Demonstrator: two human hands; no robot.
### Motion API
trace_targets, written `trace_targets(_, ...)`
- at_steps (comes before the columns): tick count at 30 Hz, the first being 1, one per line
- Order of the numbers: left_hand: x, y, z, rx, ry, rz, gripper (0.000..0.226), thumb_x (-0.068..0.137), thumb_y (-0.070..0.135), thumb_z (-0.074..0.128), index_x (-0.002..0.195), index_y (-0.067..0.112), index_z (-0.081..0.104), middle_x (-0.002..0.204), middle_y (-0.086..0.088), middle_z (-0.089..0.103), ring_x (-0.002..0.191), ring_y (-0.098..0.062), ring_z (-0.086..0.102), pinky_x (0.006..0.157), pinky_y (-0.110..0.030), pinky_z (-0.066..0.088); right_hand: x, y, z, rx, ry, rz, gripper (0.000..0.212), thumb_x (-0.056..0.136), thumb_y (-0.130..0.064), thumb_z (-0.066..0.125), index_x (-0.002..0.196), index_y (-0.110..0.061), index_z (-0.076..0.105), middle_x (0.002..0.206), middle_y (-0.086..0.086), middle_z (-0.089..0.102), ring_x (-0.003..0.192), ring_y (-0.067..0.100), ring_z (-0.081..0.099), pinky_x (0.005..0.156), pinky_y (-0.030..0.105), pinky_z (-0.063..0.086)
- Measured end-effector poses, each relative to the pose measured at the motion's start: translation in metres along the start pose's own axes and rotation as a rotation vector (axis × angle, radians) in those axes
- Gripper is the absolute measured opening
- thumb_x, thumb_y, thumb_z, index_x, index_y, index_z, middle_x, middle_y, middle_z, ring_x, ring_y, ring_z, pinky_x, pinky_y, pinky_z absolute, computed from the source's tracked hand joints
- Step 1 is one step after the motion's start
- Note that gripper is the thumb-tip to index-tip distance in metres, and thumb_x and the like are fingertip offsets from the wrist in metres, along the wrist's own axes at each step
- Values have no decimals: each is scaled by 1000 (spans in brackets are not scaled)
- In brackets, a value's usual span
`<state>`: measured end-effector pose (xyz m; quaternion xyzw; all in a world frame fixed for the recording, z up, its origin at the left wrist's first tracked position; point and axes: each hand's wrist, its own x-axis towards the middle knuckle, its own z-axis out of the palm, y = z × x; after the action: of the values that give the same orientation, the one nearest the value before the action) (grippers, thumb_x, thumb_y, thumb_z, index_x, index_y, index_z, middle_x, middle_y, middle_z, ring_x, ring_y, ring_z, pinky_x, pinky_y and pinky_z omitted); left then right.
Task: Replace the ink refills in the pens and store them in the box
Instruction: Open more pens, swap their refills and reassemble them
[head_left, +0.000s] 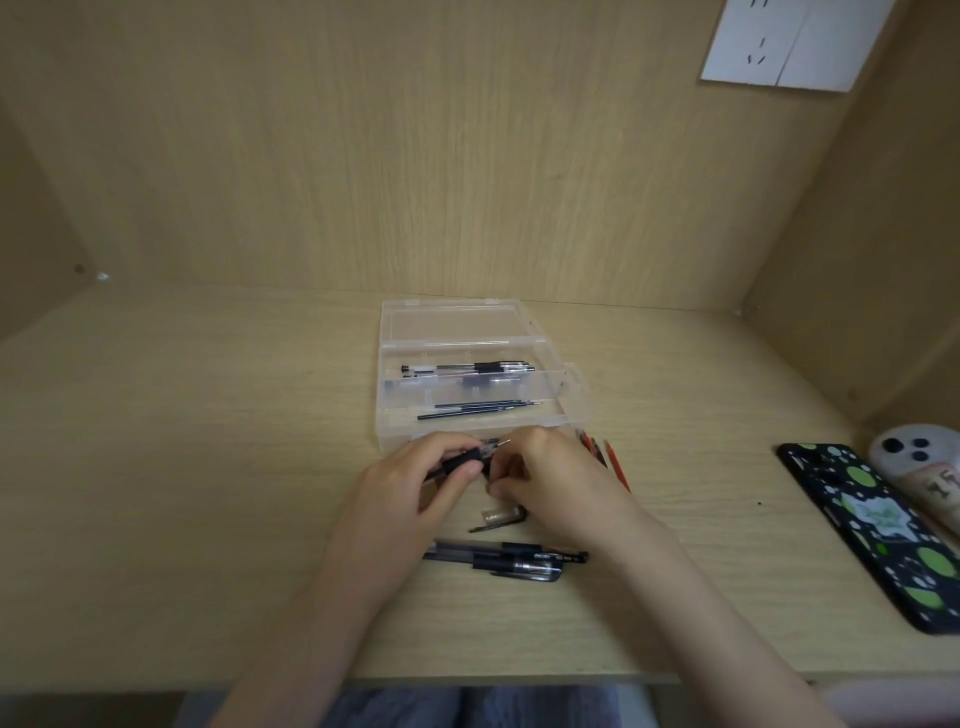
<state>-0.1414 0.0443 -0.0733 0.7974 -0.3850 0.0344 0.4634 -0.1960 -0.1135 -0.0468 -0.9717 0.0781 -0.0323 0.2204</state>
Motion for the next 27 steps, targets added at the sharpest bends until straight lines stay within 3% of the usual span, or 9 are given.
trace_targets(3, 0, 0, 0, 8, 1, 7, 17, 87, 31, 58, 104, 32, 63, 92, 27, 61, 91, 8, 56, 73, -7, 41, -3, 8, -3, 150, 96, 21, 7, 82, -17, 65, 79, -23, 63, 74, -7, 60, 70, 10, 55, 59, 13, 37)
trace_targets(7, 0, 0, 0, -9, -1, 12, 22, 85, 40, 52, 104, 34, 63, 93, 25, 62, 92, 7, 56, 74, -7, 41, -10, 26, -14, 526, 152, 27, 25, 87, -11, 63, 94, -35, 61, 74, -8, 65, 72, 6, 58, 72, 19, 45)
trace_targets(10, 0, -1, 1, -3, 2, 15, 28, 84, 45, 49, 105, 34, 63, 93, 23, 63, 91, 5, 57, 72, -9, 43, -17, 27, -20, 681, 166, -5, 20, 87, -5, 62, 87, -24, 68, 64, -9, 63, 60, 0, 53, 64, 14, 43)
trace_targets(14, 0, 0, 0, 1, -6, 18, 28, 84, 44, 49, 105, 33, 63, 93, 25, 62, 92, 7, 56, 73, -7, 42, -22, 24, -20, 817, 263, -37, 14, 80, -9, 70, 82, -22, 72, 83, 7, 66, 73, 8, 55, 71, 19, 45)
trace_targets(19, 0, -1, 1, 15, -8, 20, 21, 86, 38, 53, 105, 34, 62, 94, 27, 61, 95, 8, 55, 74, -5, 41, -20, 22, -15, 1049, 251, -45, 10, 83, -3, 64, 91, -6, 68, 68, -3, 66, 60, 7, 57, 56, 17, 47)
trace_targets(22, 0, 0, 1, 12, -5, 34, 25, 85, 41, 51, 104, 32, 63, 93, 27, 61, 93, 7, 56, 74, -7, 43, -19, 21, -10, 1094, 222, -66, 10, 84, 2, 61, 92, 0, 65, 69, 5, 67, 60, 10, 63, 52, 18, 49)
trace_targets(27, 0, -2, 1, 24, -4, 31, 22, 86, 41, 53, 104, 33, 63, 93, 27, 61, 90, 7, 57, 72, -13, 47, -18, 22, -7, 1075, 195, -73, 11, 84, 4, 61, 93, -1, 63, 70, 3, 69, 63, 10, 64, 50, 17, 46)
